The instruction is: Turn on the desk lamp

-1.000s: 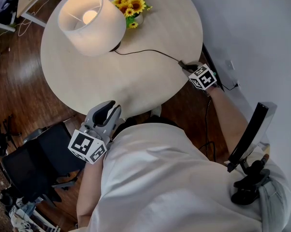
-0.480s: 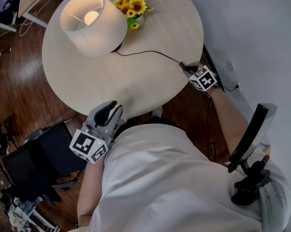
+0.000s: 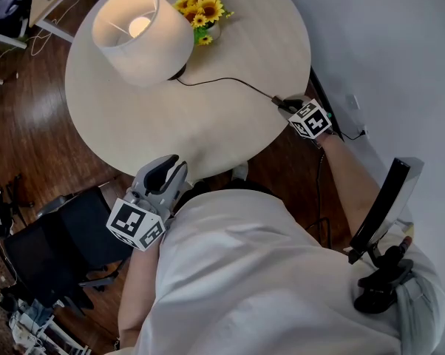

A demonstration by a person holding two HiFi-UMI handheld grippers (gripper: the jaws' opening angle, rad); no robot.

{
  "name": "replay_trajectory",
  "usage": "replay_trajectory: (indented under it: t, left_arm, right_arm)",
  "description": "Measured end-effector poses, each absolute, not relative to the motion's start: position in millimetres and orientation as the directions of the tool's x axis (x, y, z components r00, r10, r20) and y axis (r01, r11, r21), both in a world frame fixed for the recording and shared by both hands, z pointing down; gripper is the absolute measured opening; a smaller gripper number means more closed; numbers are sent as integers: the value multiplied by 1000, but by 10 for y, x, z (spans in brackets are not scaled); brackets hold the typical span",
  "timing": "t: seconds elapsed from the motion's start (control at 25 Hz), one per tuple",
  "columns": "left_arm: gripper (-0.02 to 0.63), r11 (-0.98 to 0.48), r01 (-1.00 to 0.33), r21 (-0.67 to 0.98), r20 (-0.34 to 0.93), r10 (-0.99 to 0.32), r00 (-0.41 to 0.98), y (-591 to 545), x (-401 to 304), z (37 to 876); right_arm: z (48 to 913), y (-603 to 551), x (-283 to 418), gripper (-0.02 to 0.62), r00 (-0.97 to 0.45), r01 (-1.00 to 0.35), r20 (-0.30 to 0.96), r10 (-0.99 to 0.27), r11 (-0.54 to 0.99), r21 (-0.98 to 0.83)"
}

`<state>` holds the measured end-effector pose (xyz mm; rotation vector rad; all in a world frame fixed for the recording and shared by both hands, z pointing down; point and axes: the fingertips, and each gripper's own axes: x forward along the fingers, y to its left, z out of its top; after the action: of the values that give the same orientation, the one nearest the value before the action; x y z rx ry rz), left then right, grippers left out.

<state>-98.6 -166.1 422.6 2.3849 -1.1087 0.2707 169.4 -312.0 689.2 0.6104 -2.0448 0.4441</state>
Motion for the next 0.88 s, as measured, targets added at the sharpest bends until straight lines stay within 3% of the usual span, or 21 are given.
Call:
replay_trajectory:
  t: [0.2,0.88]
  left_arm:
    - [83,-548,-762,345,373,-665,647,-1658,-994,4230]
    - [83,-551,-765,334,369,-670,644,-1639,-874,4175]
  right_arm:
    - [6871,-3139,1660,149,-458,-575,851,-256,815,-65]
    - [6230,-3019,1546,150,-529,-583,770,-357,812,-23]
